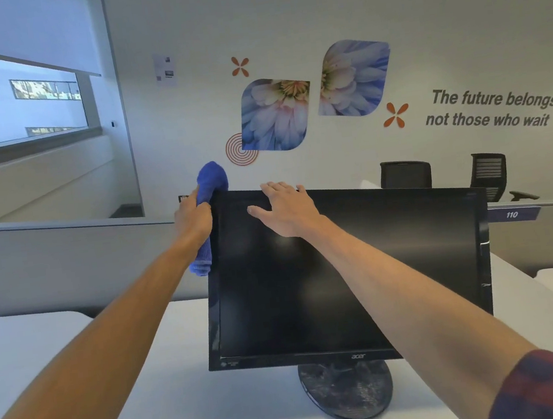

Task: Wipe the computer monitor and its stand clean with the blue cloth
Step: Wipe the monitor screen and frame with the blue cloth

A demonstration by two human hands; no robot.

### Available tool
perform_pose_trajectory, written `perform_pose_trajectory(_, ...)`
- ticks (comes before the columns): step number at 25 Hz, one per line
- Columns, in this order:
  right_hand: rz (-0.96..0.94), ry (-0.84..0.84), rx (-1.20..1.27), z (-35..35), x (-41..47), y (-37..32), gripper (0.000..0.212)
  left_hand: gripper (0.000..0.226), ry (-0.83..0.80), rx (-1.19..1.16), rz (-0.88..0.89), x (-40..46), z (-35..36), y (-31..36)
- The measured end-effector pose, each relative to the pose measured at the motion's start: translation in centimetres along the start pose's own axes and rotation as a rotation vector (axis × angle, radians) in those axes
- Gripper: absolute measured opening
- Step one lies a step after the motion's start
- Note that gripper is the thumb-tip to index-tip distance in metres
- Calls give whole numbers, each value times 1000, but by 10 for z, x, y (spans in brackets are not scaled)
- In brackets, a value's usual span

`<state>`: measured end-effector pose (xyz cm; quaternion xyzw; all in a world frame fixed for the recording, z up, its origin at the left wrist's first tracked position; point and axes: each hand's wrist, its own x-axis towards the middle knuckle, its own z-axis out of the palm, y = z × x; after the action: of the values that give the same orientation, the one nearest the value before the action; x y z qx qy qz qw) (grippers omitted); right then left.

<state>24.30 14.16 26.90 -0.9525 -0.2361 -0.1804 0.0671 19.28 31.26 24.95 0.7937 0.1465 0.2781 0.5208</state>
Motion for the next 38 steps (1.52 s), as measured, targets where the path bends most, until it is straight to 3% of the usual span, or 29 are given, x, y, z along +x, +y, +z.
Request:
perform_pose_trajectory(8,-3,50,20,8,-2,-6,70,21,52,74,60,-16,-1,-24)
perform_pose_trajectory(15,-2,43,16,6,-3,-9,71,21,5,81,57,-77,-1,-95)
perform_pose_trajectory(29,-6,25,10,4,-6,-11,72,26,-137,129,-165,-180,-2,-200)
perform_pose_trajectory(38,-6,13,23,5,-5,-11,74,23,-214,125,-332,-197,-8,-214)
